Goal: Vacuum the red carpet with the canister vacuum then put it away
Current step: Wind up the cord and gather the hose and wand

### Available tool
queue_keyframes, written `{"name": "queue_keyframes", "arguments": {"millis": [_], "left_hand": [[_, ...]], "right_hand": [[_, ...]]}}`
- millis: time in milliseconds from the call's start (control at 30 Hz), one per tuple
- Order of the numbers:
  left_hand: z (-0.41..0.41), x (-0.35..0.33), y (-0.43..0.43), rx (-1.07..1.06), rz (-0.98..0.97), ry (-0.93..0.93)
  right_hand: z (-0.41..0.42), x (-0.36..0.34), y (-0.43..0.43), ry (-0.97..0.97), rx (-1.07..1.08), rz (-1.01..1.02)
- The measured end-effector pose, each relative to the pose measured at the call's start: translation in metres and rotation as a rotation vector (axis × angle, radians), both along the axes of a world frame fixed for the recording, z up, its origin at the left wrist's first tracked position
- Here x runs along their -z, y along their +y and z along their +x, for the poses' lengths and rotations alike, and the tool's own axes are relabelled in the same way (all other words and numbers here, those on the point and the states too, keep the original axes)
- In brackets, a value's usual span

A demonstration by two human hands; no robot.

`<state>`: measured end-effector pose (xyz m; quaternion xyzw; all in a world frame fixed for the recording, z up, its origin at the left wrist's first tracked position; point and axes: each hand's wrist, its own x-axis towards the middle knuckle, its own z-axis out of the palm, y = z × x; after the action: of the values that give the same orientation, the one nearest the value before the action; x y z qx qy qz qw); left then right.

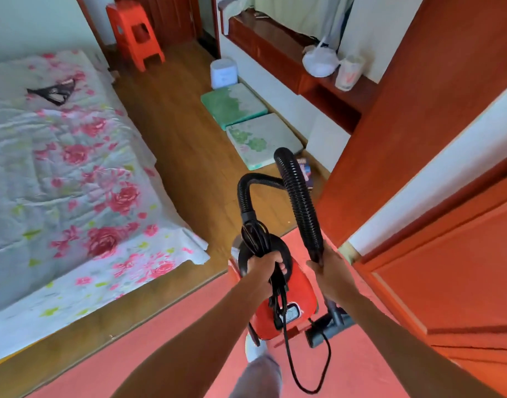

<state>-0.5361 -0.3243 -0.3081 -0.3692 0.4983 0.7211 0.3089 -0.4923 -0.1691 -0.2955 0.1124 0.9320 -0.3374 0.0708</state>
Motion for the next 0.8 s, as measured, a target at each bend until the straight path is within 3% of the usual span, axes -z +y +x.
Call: {"name": "queue_keyframes", "arguments": {"millis": [400, 800], "left_hand": [[-0.226, -0.035, 0.002, -0.074, -0.060, 0.131], [-0.461, -0.060, -0.017, -0.097, -0.224, 0.034]], "right_hand": [[-0.243, -0.039, 0.016, 0.141, -0.111, -0.033], [-0.502, -0.034, -0.014, 0.126, -0.231, -0.202]]}}
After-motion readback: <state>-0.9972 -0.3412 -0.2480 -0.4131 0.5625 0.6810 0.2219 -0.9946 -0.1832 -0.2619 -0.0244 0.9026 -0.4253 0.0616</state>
